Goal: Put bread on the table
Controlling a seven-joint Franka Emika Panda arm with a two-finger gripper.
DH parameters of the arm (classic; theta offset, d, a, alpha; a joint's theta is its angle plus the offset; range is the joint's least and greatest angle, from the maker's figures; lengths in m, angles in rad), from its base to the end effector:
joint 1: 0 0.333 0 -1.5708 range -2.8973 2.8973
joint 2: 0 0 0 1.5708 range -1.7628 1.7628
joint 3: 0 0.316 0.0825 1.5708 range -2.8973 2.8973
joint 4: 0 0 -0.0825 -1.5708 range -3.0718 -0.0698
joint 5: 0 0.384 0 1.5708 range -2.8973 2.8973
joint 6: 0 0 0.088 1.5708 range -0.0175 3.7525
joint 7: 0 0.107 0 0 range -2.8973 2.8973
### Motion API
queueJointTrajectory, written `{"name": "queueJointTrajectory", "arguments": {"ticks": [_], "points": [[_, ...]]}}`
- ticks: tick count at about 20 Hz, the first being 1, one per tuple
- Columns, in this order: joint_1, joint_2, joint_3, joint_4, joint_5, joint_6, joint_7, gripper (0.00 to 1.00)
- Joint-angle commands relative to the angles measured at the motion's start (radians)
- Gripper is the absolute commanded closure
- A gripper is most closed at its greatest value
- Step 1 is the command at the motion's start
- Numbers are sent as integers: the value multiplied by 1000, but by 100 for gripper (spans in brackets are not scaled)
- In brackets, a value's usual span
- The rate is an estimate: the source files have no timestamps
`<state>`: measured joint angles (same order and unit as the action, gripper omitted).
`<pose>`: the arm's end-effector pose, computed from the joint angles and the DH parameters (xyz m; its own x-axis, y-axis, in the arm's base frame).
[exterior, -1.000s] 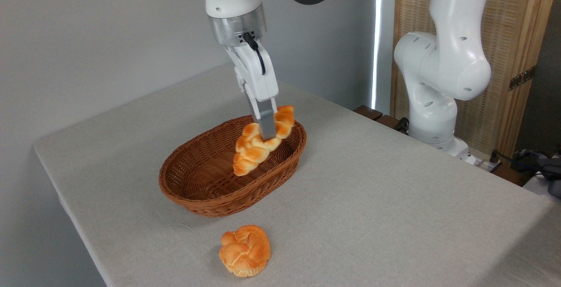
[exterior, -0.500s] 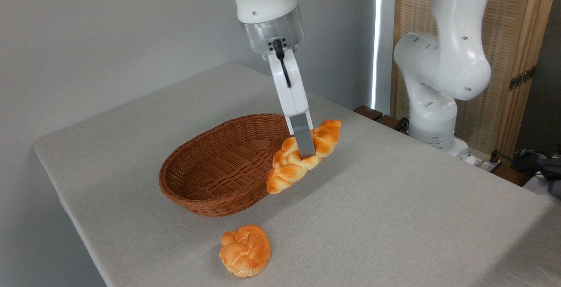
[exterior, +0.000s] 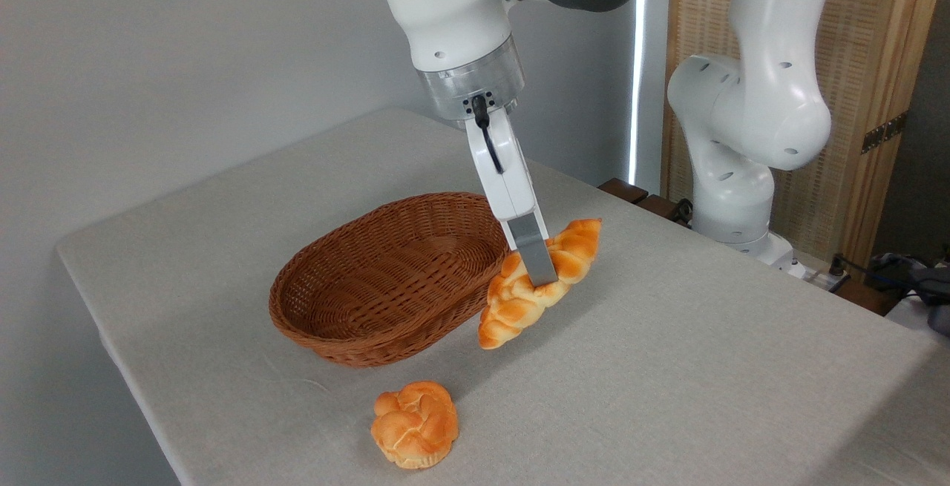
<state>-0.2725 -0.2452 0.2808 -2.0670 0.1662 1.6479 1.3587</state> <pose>0.4660 0.0293 0.5190 0.1656 -0.9777 -0.1294 -0.9699 -0.1852 0.1582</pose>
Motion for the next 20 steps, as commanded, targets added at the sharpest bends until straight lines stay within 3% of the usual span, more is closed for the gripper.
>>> {"name": "queueJointTrajectory", "arguments": {"ticks": [1,4,9,15,16,17,20], "points": [[-11,-8,12,-9,23,13,63,28],[-5,-6,21,-13,24,36,138,23],[-10,-8,92,-12,24,58,261,18],[-11,-8,98,-10,21,59,254,14],[-11,-9,98,-9,19,59,244,7],[-11,-11,98,-5,15,59,229,0],[-11,-16,97,2,-2,59,116,0]]}}
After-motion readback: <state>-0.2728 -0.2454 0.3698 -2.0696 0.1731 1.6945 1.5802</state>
